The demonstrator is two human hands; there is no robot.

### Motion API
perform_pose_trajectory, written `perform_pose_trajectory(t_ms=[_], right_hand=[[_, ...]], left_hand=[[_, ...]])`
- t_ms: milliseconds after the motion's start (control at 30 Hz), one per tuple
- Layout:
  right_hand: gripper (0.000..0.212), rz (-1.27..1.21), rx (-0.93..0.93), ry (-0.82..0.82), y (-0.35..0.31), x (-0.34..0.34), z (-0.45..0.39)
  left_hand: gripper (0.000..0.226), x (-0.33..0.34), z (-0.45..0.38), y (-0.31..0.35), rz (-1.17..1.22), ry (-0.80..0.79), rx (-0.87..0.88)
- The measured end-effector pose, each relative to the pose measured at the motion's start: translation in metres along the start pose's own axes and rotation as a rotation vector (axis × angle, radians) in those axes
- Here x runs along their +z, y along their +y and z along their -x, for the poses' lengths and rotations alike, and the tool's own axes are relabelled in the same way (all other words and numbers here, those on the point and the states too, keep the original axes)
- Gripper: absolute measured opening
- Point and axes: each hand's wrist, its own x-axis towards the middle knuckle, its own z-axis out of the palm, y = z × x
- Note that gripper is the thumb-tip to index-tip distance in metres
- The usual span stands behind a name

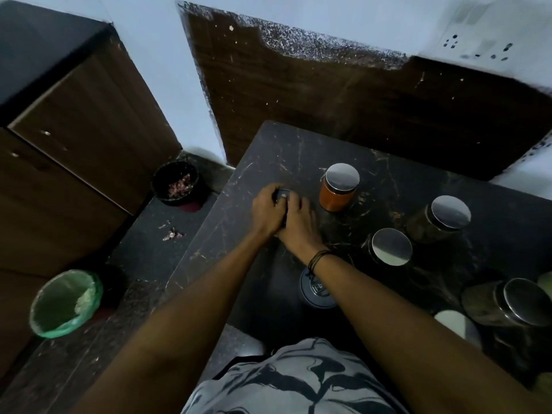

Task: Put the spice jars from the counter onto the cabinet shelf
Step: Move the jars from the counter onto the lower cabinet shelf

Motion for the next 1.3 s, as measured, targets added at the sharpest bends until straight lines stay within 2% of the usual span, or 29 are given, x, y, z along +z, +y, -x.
perform_pose_trajectory(t_ms=[67,167,300,367,467,567,633,700,767,833,900,1067,1300], right_hand=[[0.093,-0.074,-0.030,0.073,0.000,-0.002,-0.002],[0.098,-0.251,-0.069,0.150,0.000,-0.012,-0.004],[0.074,-0.412,-0.132,0.362,-0.001,-0.029,-0.008],[0.061,-0.503,-0.171,0.408,-0.002,-0.037,-0.011],[0.051,-0.704,-0.133,0.370,-0.005,-0.046,-0.014],[0.043,-0.954,0.023,0.348,-0.007,-0.051,-0.017],[0.030,-1.069,0.145,0.338,-0.003,-0.054,-0.021],[0.024,-1.222,0.232,0.241,-0.001,-0.055,-0.024],[0.035,-1.316,0.279,0.127,-0.002,-0.055,-0.024],[0.045,-1.323,0.300,0.075,-0.004,-0.054,-0.021],[0.049,-1.318,0.313,0.063,-0.005,-0.054,-0.019],[0.047,-1.318,0.326,0.051,-0.004,-0.057,-0.018],[0.042,-1.255,0.268,0.112,-0.015,-0.077,-0.018]], left_hand=[[0.018,-0.004,-0.003,0.003,0.025,0.057,0.009],[0.020,-0.012,-0.012,0.014,0.158,0.145,-0.090],[0.034,-0.024,-0.020,0.031,0.392,0.233,-0.157],[0.037,-0.026,-0.022,0.037,0.497,0.260,-0.181],[0.025,-0.026,-0.024,0.042,0.587,0.254,-0.197],[0.015,-0.026,-0.021,0.043,0.677,0.209,-0.225],[0.010,-0.026,-0.018,0.042,0.761,0.130,-0.268],[0.027,-0.025,-0.013,0.043,0.859,-0.004,-0.332],[0.049,-0.025,-0.011,0.046,0.905,-0.130,-0.374],[0.056,-0.024,-0.009,0.049,0.897,-0.183,-0.353],[0.061,-0.023,-0.008,0.051,0.865,-0.171,-0.339],[0.051,-0.021,-0.006,0.054,0.830,-0.076,-0.374],[0.045,-0.029,-0.012,0.079,0.869,-0.042,-0.277]])
